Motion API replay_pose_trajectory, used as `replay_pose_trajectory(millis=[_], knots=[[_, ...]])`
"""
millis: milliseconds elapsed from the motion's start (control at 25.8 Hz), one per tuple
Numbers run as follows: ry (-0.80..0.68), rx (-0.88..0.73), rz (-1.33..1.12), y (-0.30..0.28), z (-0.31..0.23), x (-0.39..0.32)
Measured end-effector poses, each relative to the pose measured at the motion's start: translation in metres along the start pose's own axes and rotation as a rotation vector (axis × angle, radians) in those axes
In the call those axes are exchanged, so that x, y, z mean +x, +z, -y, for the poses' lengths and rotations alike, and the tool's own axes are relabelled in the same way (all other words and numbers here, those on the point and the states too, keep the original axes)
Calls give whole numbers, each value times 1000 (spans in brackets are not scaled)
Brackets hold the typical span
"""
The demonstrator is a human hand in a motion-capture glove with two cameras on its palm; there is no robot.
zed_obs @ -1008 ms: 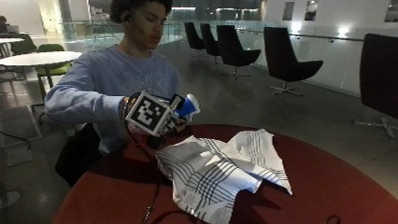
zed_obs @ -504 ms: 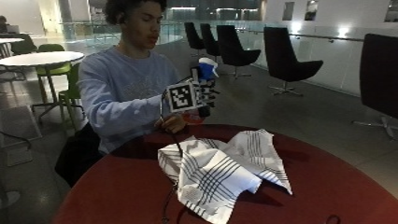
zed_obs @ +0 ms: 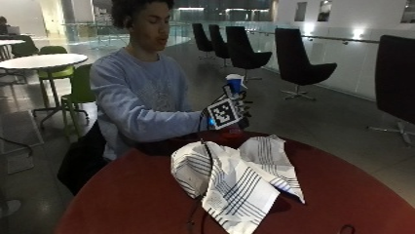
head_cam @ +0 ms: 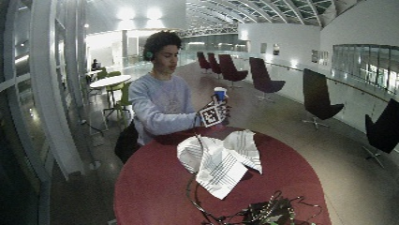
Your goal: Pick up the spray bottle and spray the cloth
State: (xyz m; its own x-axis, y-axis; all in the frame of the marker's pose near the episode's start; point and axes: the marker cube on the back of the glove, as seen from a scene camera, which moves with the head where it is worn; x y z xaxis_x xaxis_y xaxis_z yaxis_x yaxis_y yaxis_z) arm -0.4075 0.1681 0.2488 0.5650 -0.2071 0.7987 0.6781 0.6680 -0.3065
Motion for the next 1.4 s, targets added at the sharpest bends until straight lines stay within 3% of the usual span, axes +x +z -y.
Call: replay_pose_trajectory(millis=[349, 620, 1047, 1395], knots=[[27, -228, -6, 6, -26, 9], [32, -48, -97, -8, -23, 9], [-8, 74, -405, -161, -92, -36], [71, 201, -746, -301, -161, -47]])
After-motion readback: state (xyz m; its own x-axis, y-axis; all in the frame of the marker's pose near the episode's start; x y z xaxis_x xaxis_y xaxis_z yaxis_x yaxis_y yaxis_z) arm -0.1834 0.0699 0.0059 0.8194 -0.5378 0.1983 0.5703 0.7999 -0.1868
